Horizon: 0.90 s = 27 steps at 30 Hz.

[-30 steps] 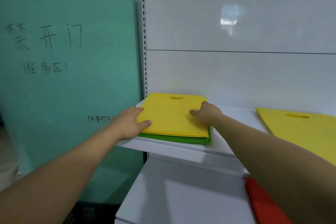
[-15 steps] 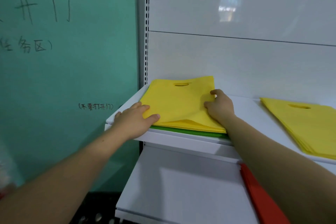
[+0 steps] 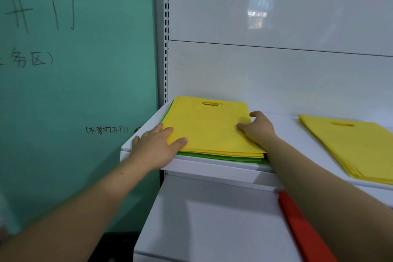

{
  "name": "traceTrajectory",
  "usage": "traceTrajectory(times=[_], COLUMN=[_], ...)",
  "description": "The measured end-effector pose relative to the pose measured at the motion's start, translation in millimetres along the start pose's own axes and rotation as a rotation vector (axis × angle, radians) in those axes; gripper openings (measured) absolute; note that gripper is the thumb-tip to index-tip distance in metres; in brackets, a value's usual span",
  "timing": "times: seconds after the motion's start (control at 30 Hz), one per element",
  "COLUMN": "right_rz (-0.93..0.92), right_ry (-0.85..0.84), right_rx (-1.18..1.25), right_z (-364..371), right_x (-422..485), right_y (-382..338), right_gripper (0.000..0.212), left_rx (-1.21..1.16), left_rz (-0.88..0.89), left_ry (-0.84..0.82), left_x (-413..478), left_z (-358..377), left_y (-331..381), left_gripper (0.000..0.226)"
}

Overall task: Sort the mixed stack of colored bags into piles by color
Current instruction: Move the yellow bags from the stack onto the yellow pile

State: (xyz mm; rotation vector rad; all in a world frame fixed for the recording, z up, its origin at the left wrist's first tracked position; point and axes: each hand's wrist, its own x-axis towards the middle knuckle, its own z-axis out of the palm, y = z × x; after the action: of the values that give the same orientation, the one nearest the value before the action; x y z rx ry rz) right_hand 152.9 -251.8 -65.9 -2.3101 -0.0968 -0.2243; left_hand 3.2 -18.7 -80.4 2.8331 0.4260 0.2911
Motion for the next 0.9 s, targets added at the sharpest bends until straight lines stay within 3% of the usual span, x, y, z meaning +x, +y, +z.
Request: traceTrajectory(times=[0.13, 0.33, 0.57, 0.67, 0.83, 0.9], right_rz=[-0.016, -0.197, -0.57, -0.624, -0.547, -0.523], right_ry=[0.013, 0.01, 0.27, 0.37, 0.419, 0.445], right_rx=[0.019, -0.208, 0.079, 0.215, 0.44, 0.495], right_z=[-4.1, -18.5, -40.5, -55.1, -94.5, -114.0], right_x=[1.7, -0.9, -31.2, -42.9, -53.3, -53.9], right_y=[-2.6, -11.4, -22.3, -26.7, -29.4, -24.0], right_gripper=[0.052, 0.042, 0.034, 0.033, 0.033, 0.034], left_rx=[0.009, -0.016, 0.047, -0.327, -0.858, -1.023], left_rz=[0.009, 0.04, 0.045, 0.035, 0.037, 0.048], left_ry=[-0.037, -0.103, -0.203, -0.194, 0.005, 0.012], left_x=[3.3, 11.7, 18.9, 25.6, 25.7, 25.0], left_z=[-3.9, -15.9, -35.3, -36.8, -39.1, -39.1], left_y=[0.5, 0.6, 9.8, 13.7, 38.4, 50.4], left_gripper=[0.071, 0.078, 0.079, 0.082, 0.052, 0.045])
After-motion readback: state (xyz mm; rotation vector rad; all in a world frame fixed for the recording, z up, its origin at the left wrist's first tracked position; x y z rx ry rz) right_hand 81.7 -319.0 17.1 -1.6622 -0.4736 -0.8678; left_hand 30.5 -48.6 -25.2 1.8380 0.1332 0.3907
